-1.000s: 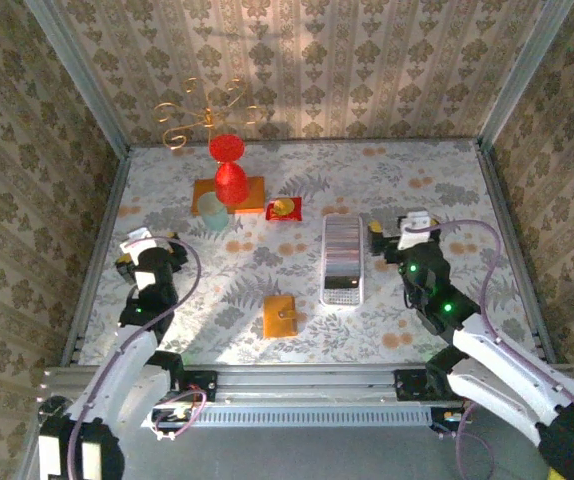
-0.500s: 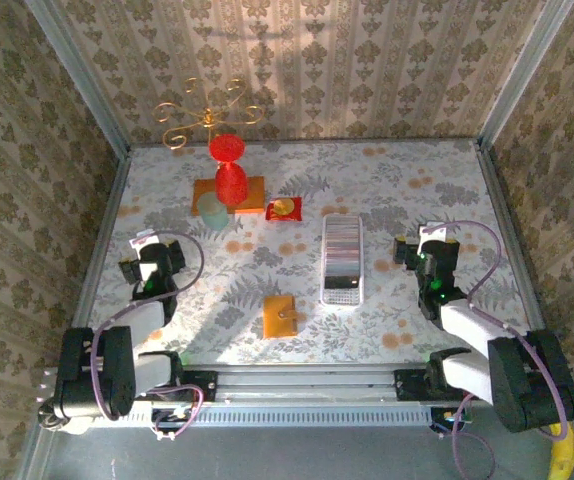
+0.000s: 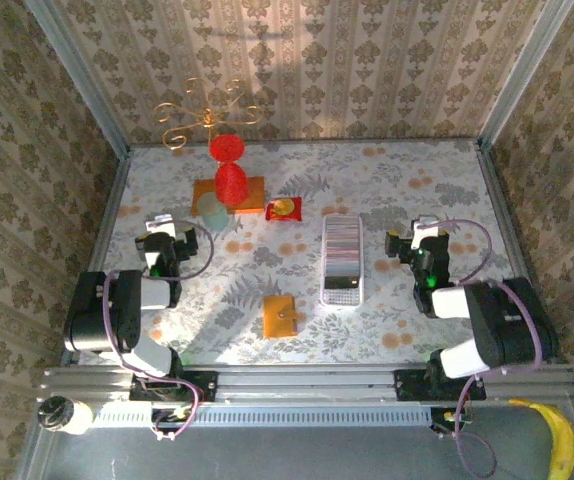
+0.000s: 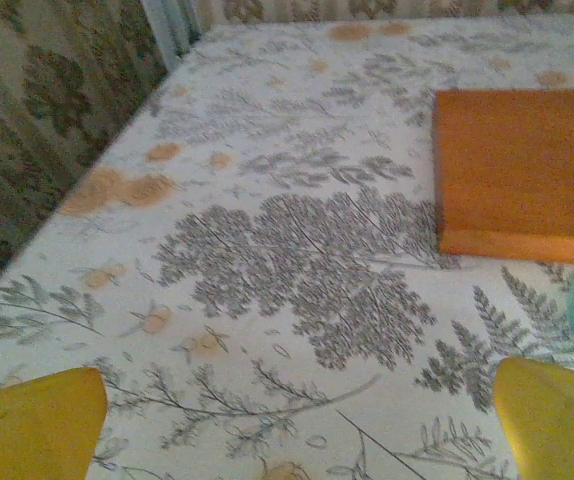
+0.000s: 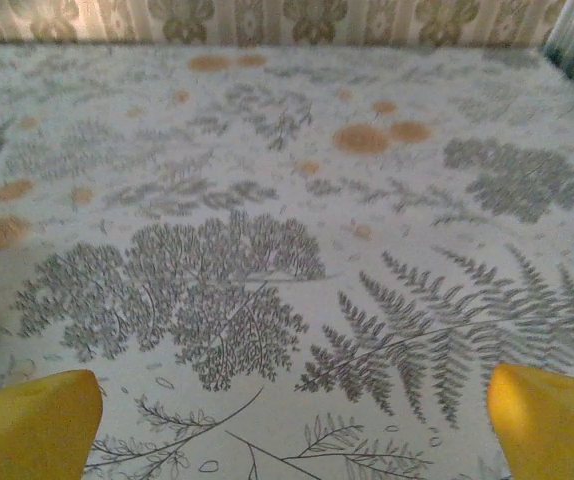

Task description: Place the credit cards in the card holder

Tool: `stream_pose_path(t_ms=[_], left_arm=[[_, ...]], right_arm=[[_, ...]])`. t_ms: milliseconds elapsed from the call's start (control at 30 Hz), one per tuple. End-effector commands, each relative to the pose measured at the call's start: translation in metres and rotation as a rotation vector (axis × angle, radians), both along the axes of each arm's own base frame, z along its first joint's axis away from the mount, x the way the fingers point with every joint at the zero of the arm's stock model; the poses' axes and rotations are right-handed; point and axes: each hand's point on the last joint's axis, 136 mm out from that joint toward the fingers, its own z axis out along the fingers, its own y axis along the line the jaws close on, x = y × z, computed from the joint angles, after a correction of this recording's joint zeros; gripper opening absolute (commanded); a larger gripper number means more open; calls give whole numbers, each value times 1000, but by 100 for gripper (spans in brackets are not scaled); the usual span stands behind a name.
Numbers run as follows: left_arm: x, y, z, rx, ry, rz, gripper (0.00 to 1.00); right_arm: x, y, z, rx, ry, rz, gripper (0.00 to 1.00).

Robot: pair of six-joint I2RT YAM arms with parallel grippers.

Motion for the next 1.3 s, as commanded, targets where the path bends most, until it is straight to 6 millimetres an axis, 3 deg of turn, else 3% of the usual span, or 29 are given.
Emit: stream_pose_path(t_ms=[0,167,1267], left_arm=[[13,-7,20,34,-75,-53,100],[13,-9,19,45,-62,-46,100],[12,-17,21,89,-76,-57,100]], right_arm=[[24,9,23,-1,-49,56,100],[31,-3,20,34,-19,9,100],[30,-4,20,36,-17,8,100]])
